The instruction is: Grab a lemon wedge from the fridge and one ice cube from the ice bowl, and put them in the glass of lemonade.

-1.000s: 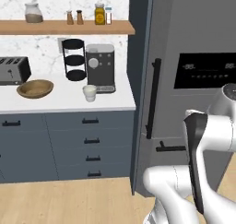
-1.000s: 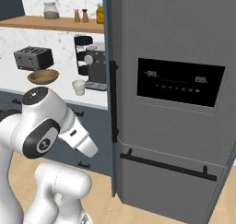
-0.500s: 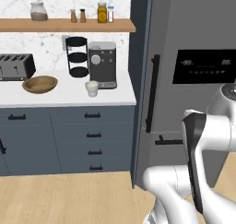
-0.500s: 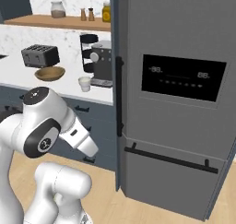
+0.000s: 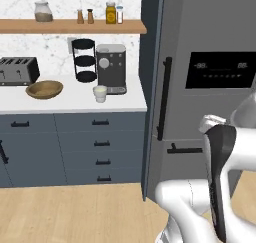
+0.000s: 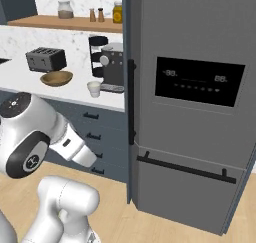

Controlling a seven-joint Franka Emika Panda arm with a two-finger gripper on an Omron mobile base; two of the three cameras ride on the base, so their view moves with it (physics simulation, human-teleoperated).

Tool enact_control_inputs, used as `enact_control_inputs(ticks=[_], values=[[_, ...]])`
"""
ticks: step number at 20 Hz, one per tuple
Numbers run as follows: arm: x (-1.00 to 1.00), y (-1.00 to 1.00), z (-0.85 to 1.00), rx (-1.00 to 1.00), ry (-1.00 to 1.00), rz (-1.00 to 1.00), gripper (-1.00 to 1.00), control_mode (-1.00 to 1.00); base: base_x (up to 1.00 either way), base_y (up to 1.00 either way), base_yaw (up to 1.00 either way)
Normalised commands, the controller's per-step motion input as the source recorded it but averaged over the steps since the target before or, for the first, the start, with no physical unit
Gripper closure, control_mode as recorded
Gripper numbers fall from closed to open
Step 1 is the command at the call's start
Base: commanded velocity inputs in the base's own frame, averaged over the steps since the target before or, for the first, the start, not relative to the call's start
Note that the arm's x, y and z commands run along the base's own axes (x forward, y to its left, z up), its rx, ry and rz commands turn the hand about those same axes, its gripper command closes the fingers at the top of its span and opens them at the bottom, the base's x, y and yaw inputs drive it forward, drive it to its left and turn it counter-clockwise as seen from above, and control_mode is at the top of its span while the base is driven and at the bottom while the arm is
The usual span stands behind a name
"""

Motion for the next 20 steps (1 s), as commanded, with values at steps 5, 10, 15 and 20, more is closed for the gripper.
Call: enact_control_inputs(ticks=[5,10,15,20], values=[[0.88,0.40,0.40,-0.04,-0.11,0.19,-1.00,-1.00,0.00,0.00,0.00],[1.00,-0.10,0.02,-0.01,0.02,0.08,-1.00,-1.00,0.00,0.00,0.00],[0.95,-0.16,-0.22,-0.01,0.00,0.00,-1.00,-1.00,0.00,0.00,0.00],[0.95,-0.05,-0.41,-0.07,-0.02,0.00,-1.00,-1.00,0.00,0.00,0.00]])
